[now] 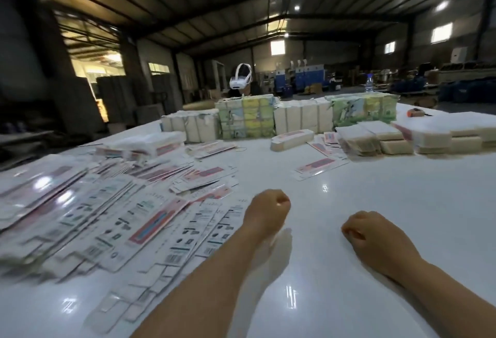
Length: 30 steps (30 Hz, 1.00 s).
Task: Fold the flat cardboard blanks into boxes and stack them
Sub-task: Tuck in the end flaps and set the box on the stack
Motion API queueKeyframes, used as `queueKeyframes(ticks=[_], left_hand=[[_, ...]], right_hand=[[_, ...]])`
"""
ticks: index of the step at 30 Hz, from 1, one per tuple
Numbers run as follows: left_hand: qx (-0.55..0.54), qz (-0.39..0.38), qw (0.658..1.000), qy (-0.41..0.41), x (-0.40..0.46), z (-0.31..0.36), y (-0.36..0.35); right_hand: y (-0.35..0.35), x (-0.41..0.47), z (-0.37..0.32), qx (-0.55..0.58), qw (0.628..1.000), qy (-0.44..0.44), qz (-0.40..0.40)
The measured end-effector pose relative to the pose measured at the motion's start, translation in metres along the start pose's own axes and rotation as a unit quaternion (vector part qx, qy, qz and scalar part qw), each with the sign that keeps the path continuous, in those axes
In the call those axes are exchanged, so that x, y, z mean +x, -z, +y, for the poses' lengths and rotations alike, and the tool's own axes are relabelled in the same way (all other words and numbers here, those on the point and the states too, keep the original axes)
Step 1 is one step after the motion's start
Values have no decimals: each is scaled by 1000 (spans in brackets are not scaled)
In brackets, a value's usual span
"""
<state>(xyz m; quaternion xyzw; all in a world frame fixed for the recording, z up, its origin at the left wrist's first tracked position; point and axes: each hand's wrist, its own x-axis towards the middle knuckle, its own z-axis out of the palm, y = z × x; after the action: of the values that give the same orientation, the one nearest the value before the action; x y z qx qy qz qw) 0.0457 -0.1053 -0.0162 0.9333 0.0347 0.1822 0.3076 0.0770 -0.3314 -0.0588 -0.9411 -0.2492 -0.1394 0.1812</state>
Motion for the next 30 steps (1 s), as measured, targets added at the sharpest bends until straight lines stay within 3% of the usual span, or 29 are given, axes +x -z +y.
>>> queueKeyframes(ticks=[2,5,7,9,11,15,18,20,24,26,28,30], left_hand=[[117,54,990,66,20,-38,48],[304,65,925,216,17,-110,120],[338,38,888,310,4,-153,154],[324,-11,877,356,-11,-181,168],[350,-49,872,339,-23,-194,160],[394,3,889,232,-29,-195,134],[460,-9,872,166,-30,-177,131],[482,-26,862,155,-30,-168,131],[356,-34,911,207,-28,-151,146],[406,-31,892,197,-25,-131,154],[466,10,872,146,-22,-100,153],[454,48,887,67,-17,-64,136]], right_hand=[[-1,1,2,5,1000,-2,1],[-4,5,0,-1,1000,-10,3],[-7,9,-2,-8,1000,-11,4],[-10,13,-1,-6,1000,-14,12],[-13,15,2,2,999,-22,24],[-18,16,6,6,999,-27,33],[-17,14,5,12,999,-21,36],[-15,13,2,11,999,-16,33],[-9,10,-6,7,1000,-16,26],[-6,8,-11,3,1000,-19,19],[-2,6,-16,-2,1000,-21,13],[1,6,-19,-12,1000,-18,-3]])
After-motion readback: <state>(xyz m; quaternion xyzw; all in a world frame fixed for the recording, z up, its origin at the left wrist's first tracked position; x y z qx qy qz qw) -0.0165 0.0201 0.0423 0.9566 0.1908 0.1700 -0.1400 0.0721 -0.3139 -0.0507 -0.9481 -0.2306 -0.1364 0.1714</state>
